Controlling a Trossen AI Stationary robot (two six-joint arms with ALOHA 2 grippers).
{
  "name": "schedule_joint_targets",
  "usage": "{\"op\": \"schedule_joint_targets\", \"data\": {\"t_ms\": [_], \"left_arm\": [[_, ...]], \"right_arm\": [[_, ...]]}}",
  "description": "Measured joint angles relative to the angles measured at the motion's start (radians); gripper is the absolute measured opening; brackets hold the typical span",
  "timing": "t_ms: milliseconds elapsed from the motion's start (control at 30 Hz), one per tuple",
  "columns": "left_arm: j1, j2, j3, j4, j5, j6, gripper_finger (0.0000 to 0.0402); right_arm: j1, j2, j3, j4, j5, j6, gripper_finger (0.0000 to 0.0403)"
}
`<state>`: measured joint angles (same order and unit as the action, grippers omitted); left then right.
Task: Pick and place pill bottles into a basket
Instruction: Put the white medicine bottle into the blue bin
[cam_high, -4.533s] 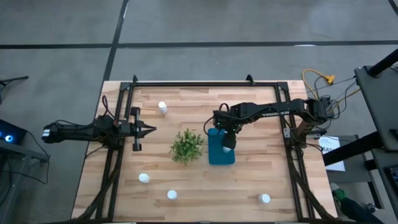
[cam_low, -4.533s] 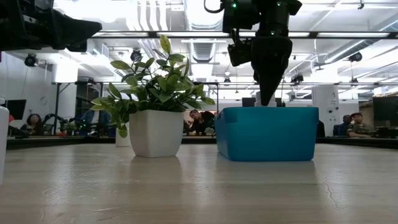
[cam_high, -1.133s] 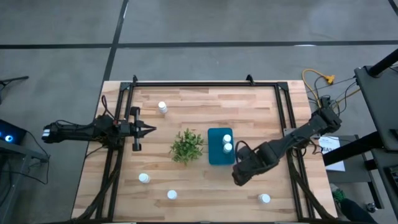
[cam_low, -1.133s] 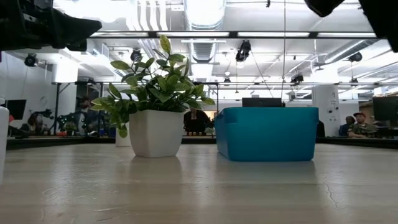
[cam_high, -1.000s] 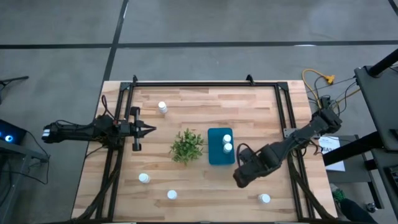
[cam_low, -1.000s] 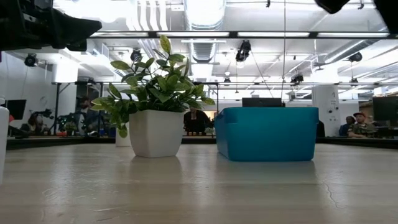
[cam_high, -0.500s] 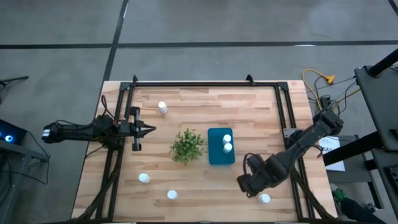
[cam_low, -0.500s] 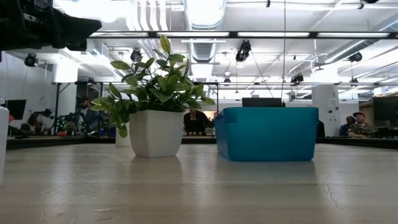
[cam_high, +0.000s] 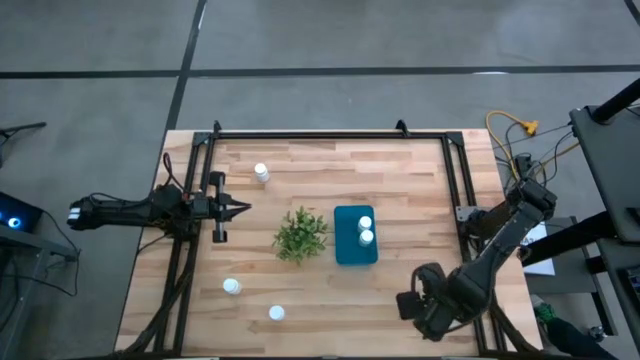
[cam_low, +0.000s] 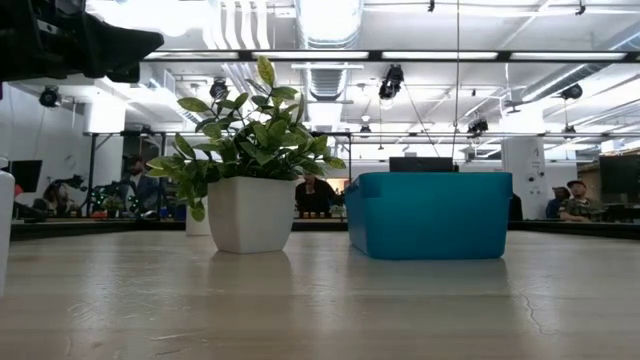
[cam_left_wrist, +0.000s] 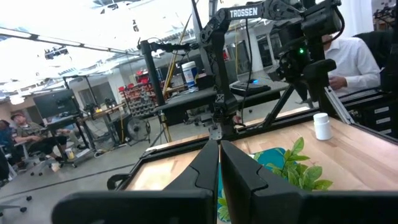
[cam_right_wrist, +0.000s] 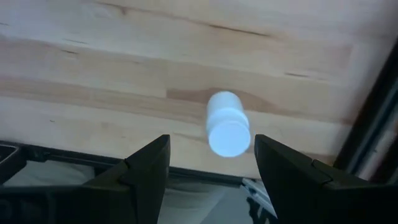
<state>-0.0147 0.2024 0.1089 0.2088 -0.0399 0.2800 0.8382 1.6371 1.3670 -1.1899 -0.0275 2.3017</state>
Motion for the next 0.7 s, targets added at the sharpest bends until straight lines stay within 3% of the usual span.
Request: {"op": "schedule_joint_targets", "data": {"t_ms": [333,567,700], "left_arm": [[0.0,0.0,0.0,-0.001,0.0,-0.038,0.0],[0.0,0.0,0.0,0.0,0.0,-0.038,0.0],[0.0,0.0,0.0,-0.001,0.0,-0.038,0.0]], "right_arm": [[0.027,0.0,0.0,0.09,0.031,-0.046,0.0224],[0.028,0.0,-0.002,0.095,0.165,-0.309,0.0224],[0.028,0.0,-0.003,0.111,0.183,-0.465,0.0224]]}}
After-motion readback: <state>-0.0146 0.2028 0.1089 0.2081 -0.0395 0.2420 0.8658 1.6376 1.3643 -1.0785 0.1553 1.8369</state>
